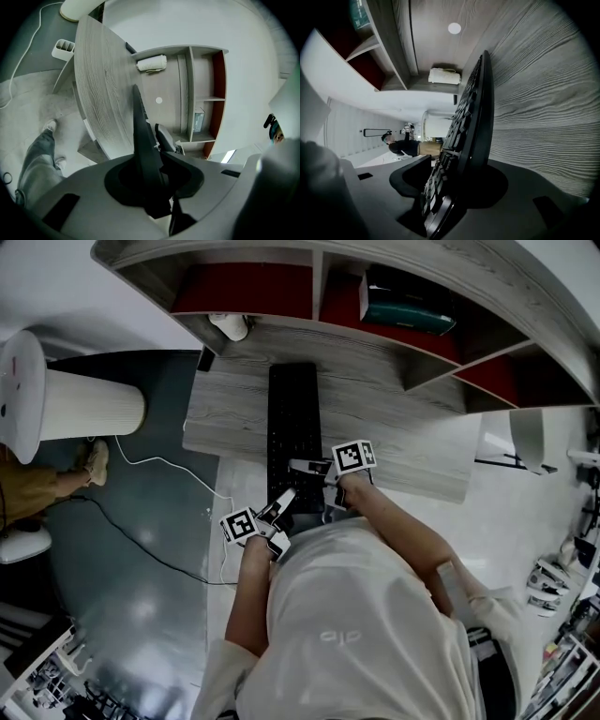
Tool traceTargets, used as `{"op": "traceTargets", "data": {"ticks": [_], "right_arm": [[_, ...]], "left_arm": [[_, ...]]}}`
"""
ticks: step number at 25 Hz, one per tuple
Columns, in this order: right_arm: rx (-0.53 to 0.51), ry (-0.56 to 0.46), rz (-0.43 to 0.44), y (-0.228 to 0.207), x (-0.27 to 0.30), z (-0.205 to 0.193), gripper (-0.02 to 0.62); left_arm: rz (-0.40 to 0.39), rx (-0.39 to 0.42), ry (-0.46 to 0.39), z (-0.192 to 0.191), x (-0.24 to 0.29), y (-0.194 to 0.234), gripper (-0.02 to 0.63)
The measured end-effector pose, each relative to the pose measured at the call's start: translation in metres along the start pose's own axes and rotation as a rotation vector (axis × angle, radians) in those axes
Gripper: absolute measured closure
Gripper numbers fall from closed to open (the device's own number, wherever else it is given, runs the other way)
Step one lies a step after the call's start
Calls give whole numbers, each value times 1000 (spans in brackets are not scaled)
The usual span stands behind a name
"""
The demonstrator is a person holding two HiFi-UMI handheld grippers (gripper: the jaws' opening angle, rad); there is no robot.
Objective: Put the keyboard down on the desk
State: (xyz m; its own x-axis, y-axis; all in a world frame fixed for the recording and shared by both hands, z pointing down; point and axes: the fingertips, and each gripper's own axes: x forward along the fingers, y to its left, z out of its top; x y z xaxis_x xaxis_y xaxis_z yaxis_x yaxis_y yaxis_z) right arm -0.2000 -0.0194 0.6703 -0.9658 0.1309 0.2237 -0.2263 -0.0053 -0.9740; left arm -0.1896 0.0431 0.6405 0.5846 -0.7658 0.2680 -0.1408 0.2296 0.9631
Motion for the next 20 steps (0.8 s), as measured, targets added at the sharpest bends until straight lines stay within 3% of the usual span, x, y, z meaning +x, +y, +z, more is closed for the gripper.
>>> {"op": "traceTargets", "data": {"ticks": [6,10,16,20], "right_arm": [[-7,-73,-59,-14,-18,10,295],[-52,-123,-137,-26,-49,13,278],[13,-244,-130,-34,-105,12,278],[47,-286,-127,-42,-132,-1,278]], "left_arm": [[4,-23,48,-7,19,8,497],[-3,-86,6,-8,26,11,506],[-2,-42,11,-15,42,15,508],[9,-61,16,-33,55,20,508]]}}
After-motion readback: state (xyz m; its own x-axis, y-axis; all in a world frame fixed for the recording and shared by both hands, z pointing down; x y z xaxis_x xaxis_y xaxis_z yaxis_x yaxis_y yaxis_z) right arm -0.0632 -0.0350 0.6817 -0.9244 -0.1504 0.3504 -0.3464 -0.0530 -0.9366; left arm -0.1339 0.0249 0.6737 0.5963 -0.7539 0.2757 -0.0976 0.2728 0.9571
